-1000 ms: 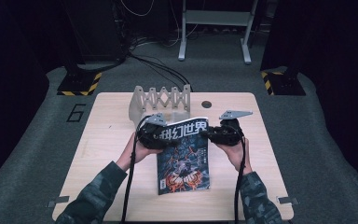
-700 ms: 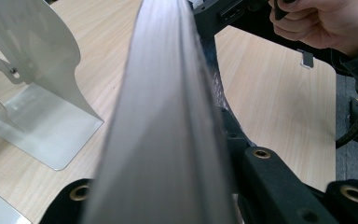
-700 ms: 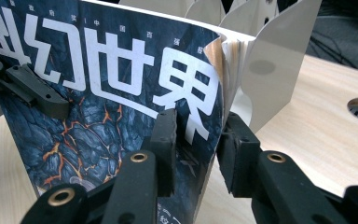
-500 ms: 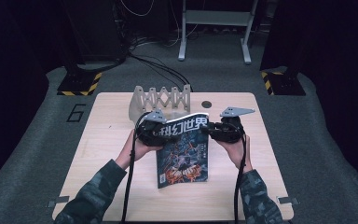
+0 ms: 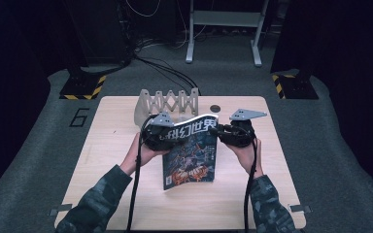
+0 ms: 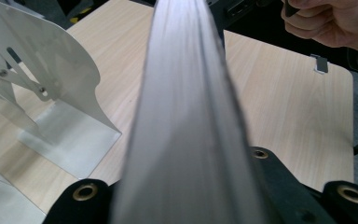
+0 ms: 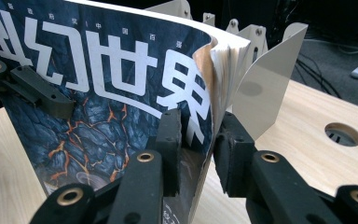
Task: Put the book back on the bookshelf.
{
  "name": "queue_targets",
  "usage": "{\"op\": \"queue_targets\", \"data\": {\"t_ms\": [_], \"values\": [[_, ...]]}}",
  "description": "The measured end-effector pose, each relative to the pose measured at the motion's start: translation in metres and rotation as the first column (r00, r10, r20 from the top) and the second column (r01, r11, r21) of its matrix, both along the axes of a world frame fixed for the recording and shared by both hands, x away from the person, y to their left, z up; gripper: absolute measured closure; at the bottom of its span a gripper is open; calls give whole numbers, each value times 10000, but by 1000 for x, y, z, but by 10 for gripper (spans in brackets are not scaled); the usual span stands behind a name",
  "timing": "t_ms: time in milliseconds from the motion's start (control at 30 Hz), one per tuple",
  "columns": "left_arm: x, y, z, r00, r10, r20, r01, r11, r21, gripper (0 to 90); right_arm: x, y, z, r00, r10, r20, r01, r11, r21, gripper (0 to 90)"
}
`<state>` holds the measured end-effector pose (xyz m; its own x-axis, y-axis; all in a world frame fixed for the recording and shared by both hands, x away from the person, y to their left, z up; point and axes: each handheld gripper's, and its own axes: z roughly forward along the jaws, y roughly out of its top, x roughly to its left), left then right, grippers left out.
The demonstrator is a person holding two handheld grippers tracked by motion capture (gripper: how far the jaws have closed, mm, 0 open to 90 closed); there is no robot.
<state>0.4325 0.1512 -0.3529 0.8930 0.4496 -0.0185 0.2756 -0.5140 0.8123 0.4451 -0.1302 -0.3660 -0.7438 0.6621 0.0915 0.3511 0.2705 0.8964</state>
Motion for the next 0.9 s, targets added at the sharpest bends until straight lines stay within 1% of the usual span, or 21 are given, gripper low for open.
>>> {"op": "queue_targets", "data": {"t_ms": [33,67,100,200,233,267,300,333,367,400,500,567,600,633,700,733,767,800,833,867,900], "values": [[-1,0,1,10000,5,25,-5,10000,50,798,-1,0,1,10000,-1,53,1,10000,-11,731],[-1,0,1,10000,-1,57,1,10000,-3,799,-1,0,2,10000,-40,36,40,10000,-5,731],[-1,0,1,10000,-1,57,1,10000,-3,800,-1,0,2,9999,-31,156,31,10000,-23,731],[-3,-1,3,9992,-21,405,19,10000,54,802,-3,0,4,9997,-63,244,63,10000,7,730],[-3,-1,3,9992,-21,405,19,10000,54,801,-3,0,5,9995,-93,308,93,10000,-7,730],[-4,-2,3,9981,-66,618,60,9999,100,801,-4,0,5,9993,-97,360,98,10000,-13,730],[-4,-3,4,9979,-90,645,83,9999,105,802,-4,-1,6,9989,-129,458,129,9999,-3,730],[-5,-3,5,9969,-160,771,150,9998,134,802,-5,-1,7,9983,-99,568,100,9999,-22,729],[-5,-3,5,9969,-160,771,150,9998,134,803,-5,-1,8,9979,-105,644,104,9999,28,729],[-5,-4,6,9960,-142,885,128,9998,158,803,-6,-2,9,9980,-188,602,181,9998,121,729],[-3,-3,5,9970,-188,749,178,9997,141,804,-6,-2,10,9973,-160,718,159,9999,21,727],[-2,-2,3,9972,-114,739,116,9999,-24,799,-6,-2,9,9978,-153,647,157,9999,-49,724],[-1,0,3,9981,-131,608,132,9999,-6,796,-6,-2,9,9980,-123,626,126,9999,-37,722],[0,0,2,9980,-127,624,128,9999,-9,786,-6,-2,9,9979,-97,640,101,9999,-61,720],[1,1,2,9986,-156,509,156,9999,-2,740,-6,-1,9,9979,-164,620,168,9998,-63,717],[1,2,3,9989,-257,395,259,9997,-32,704,-6,0,9,9978,-97,663,104,9999,-107,716],[1,2,3,9991,-201,363,207,9997,-155,682,-6,0,9,9975,-127,690,133,9999,-83,713],[1,3,5,9993,-196,308,199,9997,-111,655,-6,0,9,9974,-97,719,103,9999,-86,709],[1,3,5,9993,-196,308,199,9997,-111,652,-6,0,9,9974,-97,719,103,9999,-86,709],[1,4,9,9993,-260,277,266,9994,-235,638,-8,1,10,9976,-95,692,101,9999,-82,709],[1,5,11,9988,-366,315,371,9992,-154,630,-9,1,10,9974,-73,724,81,9999,-119,708]]}}
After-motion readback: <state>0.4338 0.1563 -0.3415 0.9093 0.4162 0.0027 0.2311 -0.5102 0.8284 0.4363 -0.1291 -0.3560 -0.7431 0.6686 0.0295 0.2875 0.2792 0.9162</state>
